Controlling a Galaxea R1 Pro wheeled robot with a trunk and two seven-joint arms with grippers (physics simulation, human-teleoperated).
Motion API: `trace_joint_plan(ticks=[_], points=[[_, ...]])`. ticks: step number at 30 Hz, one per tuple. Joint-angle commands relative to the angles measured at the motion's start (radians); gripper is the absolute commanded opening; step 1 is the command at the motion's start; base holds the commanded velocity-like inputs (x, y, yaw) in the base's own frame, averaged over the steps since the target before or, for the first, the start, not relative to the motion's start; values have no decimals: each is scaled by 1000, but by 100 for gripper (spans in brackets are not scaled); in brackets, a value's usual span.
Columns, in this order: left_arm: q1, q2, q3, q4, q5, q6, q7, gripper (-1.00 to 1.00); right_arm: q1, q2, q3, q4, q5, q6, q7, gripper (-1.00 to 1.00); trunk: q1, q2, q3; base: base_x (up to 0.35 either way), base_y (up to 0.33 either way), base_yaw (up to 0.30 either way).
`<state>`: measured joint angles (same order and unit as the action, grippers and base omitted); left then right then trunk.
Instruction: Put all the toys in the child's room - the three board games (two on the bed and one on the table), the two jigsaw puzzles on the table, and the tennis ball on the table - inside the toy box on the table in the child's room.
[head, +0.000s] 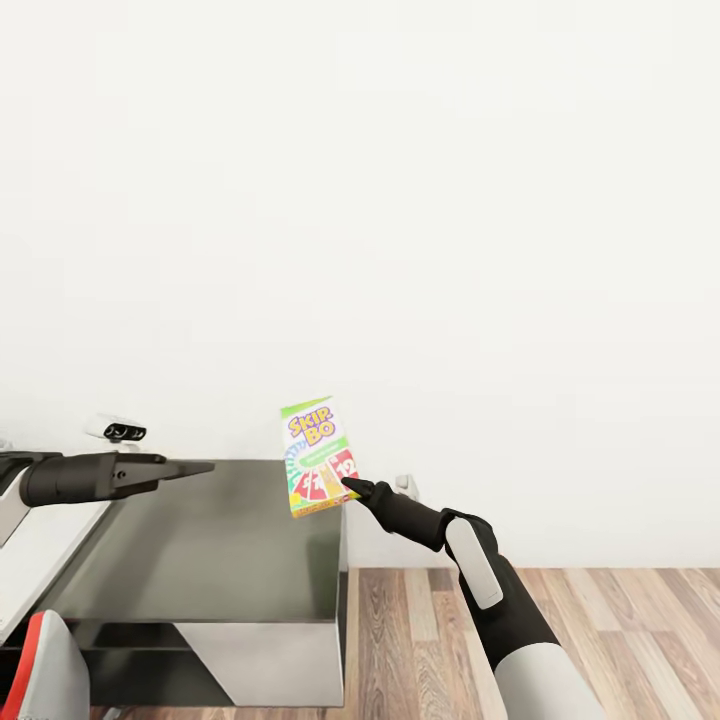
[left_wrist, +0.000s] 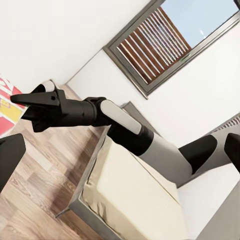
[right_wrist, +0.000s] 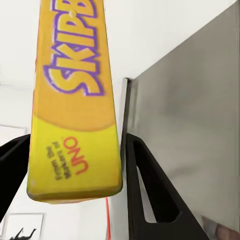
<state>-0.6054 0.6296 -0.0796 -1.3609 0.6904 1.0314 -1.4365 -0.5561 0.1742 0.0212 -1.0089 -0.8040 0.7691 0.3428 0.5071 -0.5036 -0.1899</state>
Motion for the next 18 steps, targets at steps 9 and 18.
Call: trace_joint_plan(ticks=[9,18], points=[[-1,-3,-7,0,3,10,0,100,-1,0,-15,0,2,5,17,-100,-34,62,41,0,0,72],[-1,-7,-9,-4,3,11,1,100,-1,0,-56,0,3,6,84,-100,-57,104,75,0,0,72]])
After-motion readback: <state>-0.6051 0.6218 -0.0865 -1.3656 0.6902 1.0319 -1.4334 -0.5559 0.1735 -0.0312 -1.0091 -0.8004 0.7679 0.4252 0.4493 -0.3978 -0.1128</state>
